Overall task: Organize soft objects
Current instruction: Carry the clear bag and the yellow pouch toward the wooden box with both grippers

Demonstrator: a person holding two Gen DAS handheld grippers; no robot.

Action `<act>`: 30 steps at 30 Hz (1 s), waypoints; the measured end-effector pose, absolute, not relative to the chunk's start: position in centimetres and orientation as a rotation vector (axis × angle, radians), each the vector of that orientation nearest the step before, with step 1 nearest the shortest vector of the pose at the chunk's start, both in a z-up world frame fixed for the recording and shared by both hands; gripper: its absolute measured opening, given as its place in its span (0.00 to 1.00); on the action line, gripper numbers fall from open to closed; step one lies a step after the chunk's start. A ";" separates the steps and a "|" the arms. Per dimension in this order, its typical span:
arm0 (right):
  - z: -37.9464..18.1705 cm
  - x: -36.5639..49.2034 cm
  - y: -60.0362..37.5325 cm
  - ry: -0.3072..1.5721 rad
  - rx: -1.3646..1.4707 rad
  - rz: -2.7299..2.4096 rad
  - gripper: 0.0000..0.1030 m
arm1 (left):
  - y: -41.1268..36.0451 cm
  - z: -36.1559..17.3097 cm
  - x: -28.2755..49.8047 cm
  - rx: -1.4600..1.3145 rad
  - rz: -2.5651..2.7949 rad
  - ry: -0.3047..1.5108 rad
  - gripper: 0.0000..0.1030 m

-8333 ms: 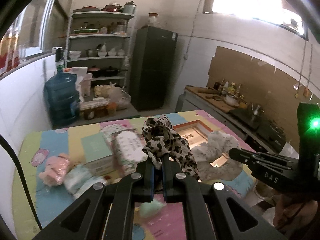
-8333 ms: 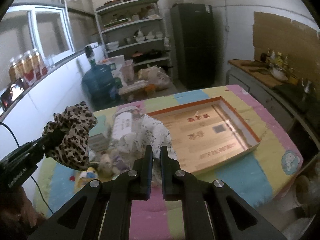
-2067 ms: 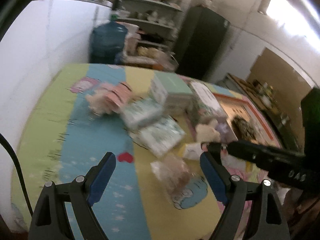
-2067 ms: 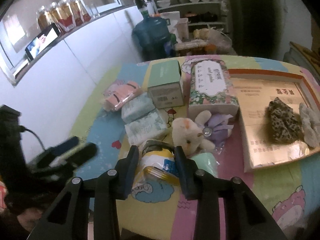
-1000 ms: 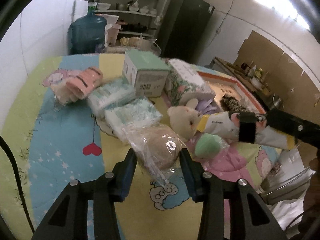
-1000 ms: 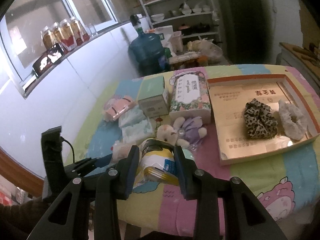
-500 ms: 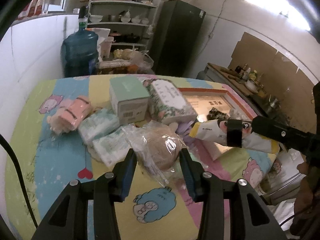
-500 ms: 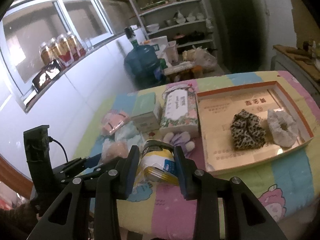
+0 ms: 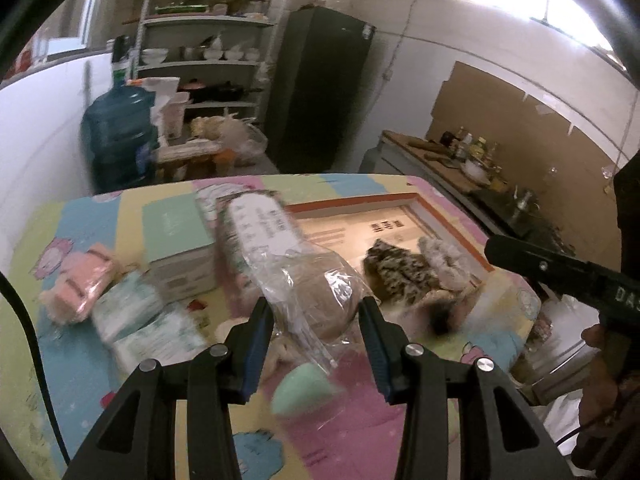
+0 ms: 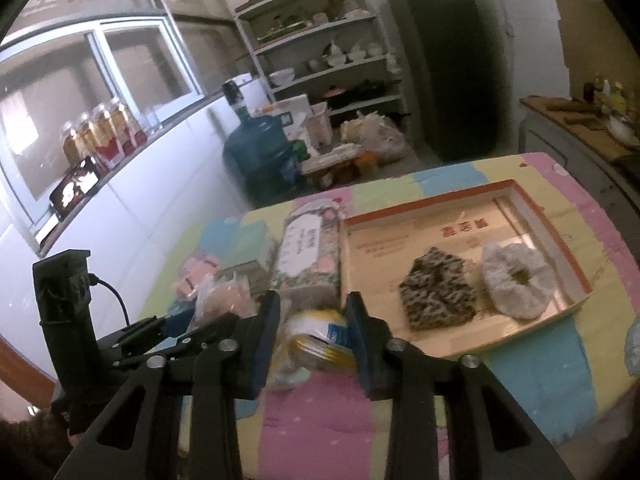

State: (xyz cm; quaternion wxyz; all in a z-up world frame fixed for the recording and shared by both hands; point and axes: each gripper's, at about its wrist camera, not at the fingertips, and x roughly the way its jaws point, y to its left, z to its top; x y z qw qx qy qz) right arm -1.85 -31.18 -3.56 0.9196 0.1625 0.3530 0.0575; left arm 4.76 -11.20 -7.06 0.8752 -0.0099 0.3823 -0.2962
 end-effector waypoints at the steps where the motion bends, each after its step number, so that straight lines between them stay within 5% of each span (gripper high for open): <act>1: -3.5 -1.8 -31.6 0.723 0.324 0.110 0.13 | -11.9 -7.1 4.9 -0.015 -0.627 0.798 0.43; 11: -7.0 -1.2 -35.9 0.838 0.295 0.142 0.17 | -15.4 -8.0 5.9 0.003 -0.619 0.822 0.43; 14: -8.0 -1.9 -37.3 0.874 0.320 0.182 0.38 | -15.0 -8.2 6.1 -0.009 -0.599 0.827 0.43; 16: -8.5 -2.5 -38.2 0.884 0.352 0.198 0.70 | -14.9 -8.2 6.1 -0.013 -0.591 0.830 0.43; 17: -8.7 -2.9 -38.6 0.879 0.374 0.209 0.73 | -14.8 -8.3 6.2 -0.015 -0.589 0.832 0.43; 30: -12.8 -1.9 -32.2 1.055 0.133 0.480 0.75 | -13.4 -7.6 6.3 -0.017 -0.576 0.826 0.43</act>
